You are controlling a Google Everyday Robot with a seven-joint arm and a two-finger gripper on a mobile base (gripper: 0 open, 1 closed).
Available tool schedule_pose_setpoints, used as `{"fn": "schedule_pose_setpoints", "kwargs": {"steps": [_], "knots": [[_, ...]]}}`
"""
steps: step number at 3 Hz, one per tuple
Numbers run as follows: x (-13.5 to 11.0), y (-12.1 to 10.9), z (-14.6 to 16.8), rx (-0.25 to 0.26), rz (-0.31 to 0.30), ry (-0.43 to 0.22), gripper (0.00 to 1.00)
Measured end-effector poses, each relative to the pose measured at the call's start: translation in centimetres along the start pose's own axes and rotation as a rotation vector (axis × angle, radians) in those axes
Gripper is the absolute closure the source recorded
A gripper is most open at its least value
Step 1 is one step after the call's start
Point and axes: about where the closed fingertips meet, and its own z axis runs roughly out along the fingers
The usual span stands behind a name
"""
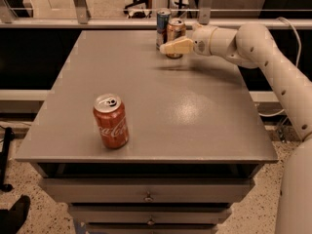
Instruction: Move orange can near redbull can
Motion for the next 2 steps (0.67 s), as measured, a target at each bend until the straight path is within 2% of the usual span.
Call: {"fn": "schedule_pose_setpoints", "kwargs": {"steps": [1,2], "knots": [[0.6,0.1,-3.6,0.000,-0.061,0.012,0.00],[1.1,0.3,-10.3,-0.033,-0.153,0.008,0.00]]}}
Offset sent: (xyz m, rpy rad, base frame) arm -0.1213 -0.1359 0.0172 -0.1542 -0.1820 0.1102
